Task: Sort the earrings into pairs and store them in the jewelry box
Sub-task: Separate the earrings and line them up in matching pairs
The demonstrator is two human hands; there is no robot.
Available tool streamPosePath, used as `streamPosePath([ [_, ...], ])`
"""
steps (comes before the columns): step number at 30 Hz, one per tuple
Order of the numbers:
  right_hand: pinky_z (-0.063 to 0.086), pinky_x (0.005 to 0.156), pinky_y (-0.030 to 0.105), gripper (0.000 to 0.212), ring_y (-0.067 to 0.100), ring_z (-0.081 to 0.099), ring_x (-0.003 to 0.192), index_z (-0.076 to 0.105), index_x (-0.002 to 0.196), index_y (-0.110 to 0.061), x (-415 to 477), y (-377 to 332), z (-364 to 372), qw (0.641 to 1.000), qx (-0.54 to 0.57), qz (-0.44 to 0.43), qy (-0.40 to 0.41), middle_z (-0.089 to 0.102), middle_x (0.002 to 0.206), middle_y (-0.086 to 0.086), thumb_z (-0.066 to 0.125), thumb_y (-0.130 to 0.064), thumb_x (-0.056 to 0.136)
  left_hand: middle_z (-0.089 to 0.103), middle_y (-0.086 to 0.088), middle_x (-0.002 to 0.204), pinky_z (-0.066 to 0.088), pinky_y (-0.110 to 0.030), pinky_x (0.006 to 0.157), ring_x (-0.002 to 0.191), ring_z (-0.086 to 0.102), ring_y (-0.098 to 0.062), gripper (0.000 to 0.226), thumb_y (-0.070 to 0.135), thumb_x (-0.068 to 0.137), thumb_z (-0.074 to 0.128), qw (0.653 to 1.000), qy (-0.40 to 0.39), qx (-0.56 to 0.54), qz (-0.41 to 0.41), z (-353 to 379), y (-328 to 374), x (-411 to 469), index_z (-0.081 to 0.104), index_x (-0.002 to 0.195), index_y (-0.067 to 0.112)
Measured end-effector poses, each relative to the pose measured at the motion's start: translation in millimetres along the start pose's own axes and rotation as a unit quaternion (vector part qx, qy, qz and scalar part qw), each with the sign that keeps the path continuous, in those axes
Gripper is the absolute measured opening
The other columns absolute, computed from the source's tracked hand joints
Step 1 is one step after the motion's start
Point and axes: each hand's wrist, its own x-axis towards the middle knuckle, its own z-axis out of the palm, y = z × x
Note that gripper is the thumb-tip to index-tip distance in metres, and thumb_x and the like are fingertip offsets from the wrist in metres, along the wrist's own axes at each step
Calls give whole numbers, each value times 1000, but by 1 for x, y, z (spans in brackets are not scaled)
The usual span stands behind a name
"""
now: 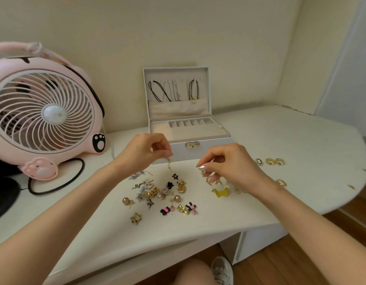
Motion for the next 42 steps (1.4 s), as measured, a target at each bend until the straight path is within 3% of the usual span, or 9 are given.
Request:
streamPosePath([
  [4,59,60,38,6,27,70,60,68,77,-2,10,2,20,1000,26,14,-12,69,68,17,66,2,81,68,5,76,39,-11,63,69,55,-5,4,18,82,67,1000,3,-22,1,-1,0,-2,67,80,14],
  [8,59,73,35,16,27,71,74,66,86,-4,21,-3,36,992,119,31,2,68,85,19,66,9,77,68,4,75,39,-8,62,66,54,-2,5,18,81,68,997,-5,-73,-8,-4,0,-3,66,78,15],
  [12,58,69,27,33,19,70,70,65,102,-12,26,-10,52,992,97,37,-66,67,87,12,79,-13,73,66,4,75,44,-16,71,72,57,-5,4,14,82,66,983,3,-177,-41,-7,0,-2,65,78,16],
  [17,50,53,16,5,4,58,54,70,78,-15,28,-14,62,995,97,21,-23,66,69,-4,75,-17,77,67,-1,79,48,-24,81,78,61,-10,3,12,83,64,972,6,-228,-56,-10,1,-5,64,83,9],
  [24,47,51,22,10,8,56,52,63,74,-14,27,-15,55,993,114,2,25,63,67,1,68,-13,82,69,-8,87,49,-29,83,83,62,-16,4,12,83,64,971,-22,-229,-61,-9,-4,-8,64,86,9],
  [28,45,50,24,10,10,55,51,62,74,-13,28,-14,53,991,121,-1,60,65,70,8,67,-13,82,68,-4,80,49,-18,74,75,62,-9,5,9,82,65,967,-40,-244,-61,-10,-1,-7,63,85,6],
  [35,40,47,13,8,-2,52,46,65,74,-10,29,-12,52,997,72,12,10,62,62,-2,70,-11,79,66,0,78,48,-11,70,73,61,-3,6,9,82,63,957,-16,-281,-66,-10,0,-7,62,86,5],
  [38,45,56,16,5,2,59,56,68,77,-14,32,-8,57,1000,2,24,-20,64,65,-4,72,-16,78,65,-1,79,45,-7,65,70,59,0,8,10,85,60,956,14,-287,-65,-11,0,-6,63,91,5],
  [42,39,51,6,8,0,55,52,71,84,-12,31,-5,63,997,-53,21,-58,62,66,-4,74,-17,79,65,-3,79,46,-9,69,71,58,-3,5,12,85,60,962,20,-259,-78,-8,-2,-7,64,84,10],
])
